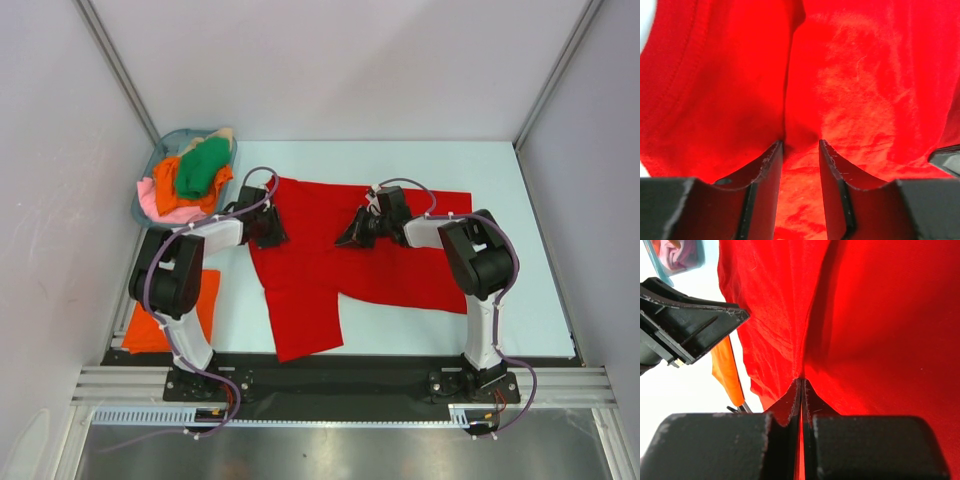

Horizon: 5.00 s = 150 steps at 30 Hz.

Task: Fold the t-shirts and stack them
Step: Fold the tshirt

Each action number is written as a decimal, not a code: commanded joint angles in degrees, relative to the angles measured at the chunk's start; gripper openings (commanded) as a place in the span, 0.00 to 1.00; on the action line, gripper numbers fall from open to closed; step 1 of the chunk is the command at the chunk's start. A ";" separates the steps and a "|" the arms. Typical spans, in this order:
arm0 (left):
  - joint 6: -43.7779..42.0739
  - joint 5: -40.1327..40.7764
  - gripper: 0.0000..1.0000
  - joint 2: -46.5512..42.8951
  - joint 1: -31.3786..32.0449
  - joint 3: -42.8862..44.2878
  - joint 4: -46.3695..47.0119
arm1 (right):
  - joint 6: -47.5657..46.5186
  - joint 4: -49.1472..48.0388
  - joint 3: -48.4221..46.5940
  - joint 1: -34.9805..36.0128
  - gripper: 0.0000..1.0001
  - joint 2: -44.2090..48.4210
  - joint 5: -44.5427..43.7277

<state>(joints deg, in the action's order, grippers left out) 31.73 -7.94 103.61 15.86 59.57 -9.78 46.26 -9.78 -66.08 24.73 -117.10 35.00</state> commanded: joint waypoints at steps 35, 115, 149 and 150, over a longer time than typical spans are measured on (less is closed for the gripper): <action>9.67 0.92 0.00 -13.61 3.30 -11.50 2.22 | -4.77 3.36 -0.36 -2.14 0.00 2.40 4.46; 7.48 -0.67 0.07 37.02 -13.84 57.85 -1.64 | -26.92 19.45 -33.59 -40.02 0.00 -18.08 -20.59; -1.49 -3.75 0.04 35.78 -10.93 59.08 -17.55 | -26.13 16.64 -30.33 -40.64 0.00 -17.55 -15.14; -1.49 -2.96 0.00 35.09 -10.94 58.82 -17.47 | -26.05 16.64 -30.33 -40.64 0.00 -17.46 -15.14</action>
<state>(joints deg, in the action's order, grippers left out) 30.20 -11.46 139.52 5.13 117.60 -28.01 20.93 5.61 -97.51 -15.49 -133.80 21.91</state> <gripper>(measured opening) 0.039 0.022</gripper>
